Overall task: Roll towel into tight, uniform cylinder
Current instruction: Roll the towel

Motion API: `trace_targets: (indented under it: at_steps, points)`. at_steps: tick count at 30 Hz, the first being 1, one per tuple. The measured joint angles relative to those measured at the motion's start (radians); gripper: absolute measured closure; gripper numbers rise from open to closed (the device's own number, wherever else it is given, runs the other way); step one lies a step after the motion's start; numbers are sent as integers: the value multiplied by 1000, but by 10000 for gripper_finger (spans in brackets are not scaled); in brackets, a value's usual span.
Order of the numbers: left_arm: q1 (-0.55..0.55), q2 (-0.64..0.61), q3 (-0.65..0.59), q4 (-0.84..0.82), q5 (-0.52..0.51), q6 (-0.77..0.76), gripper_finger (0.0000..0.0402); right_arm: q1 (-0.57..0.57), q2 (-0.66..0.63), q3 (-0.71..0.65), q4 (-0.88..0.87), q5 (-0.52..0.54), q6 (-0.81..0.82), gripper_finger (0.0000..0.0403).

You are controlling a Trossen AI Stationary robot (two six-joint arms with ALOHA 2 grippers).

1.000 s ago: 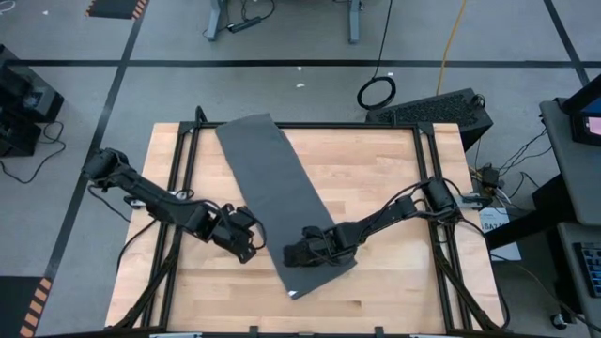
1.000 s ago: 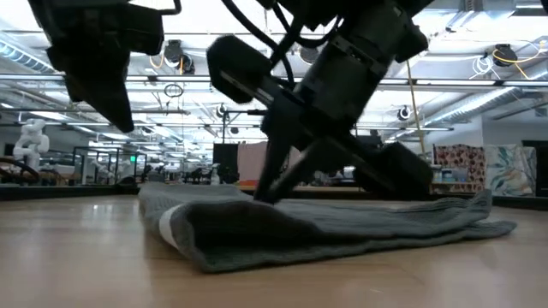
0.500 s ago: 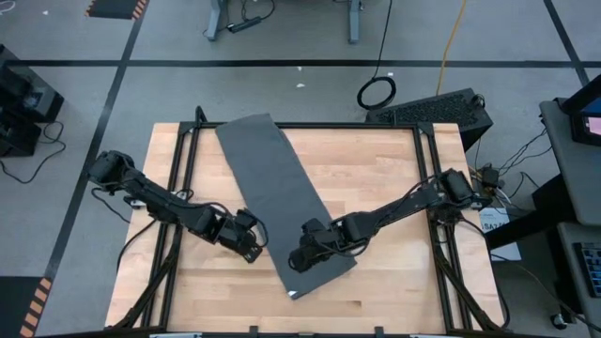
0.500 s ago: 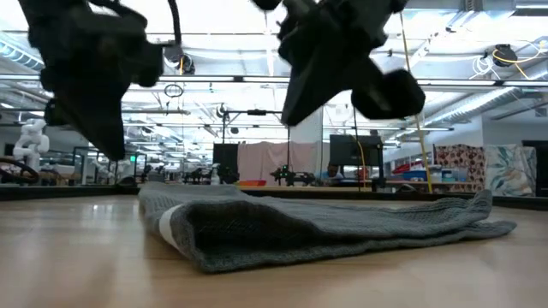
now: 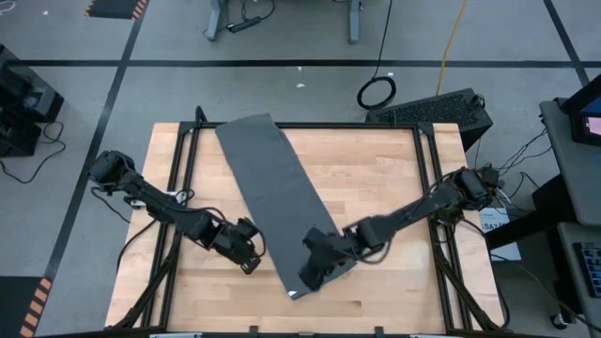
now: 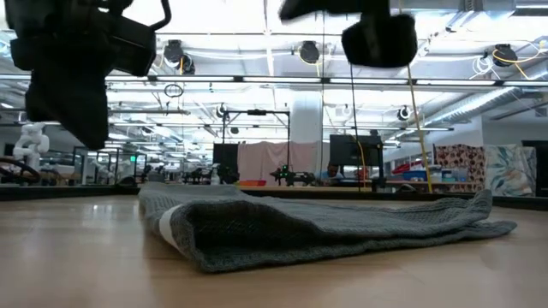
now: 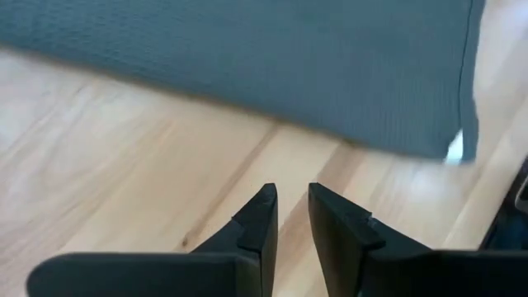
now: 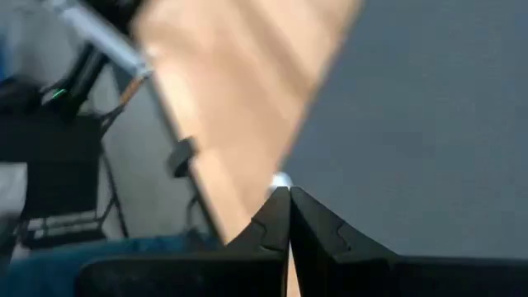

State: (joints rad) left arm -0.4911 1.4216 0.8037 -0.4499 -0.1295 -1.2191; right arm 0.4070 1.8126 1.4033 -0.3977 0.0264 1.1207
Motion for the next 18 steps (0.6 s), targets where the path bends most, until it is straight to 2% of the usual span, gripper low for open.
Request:
trace_targets:
  at_steps: [3,6,10,13,18]
  points:
    - [16,-1,8,-20,56,92,324,68,5,0,55,87,-42,388]
    - [14,-1,11,-18,101,198,324,132,21,0,81,179,-96,351]
    - [2,-1,12,4,153,354,324,211,23,-1,81,283,-224,272]
    - [-10,-1,18,17,203,524,324,259,23,0,80,390,-338,207]
    - [-32,-1,40,19,315,684,324,279,72,0,95,515,-384,126]
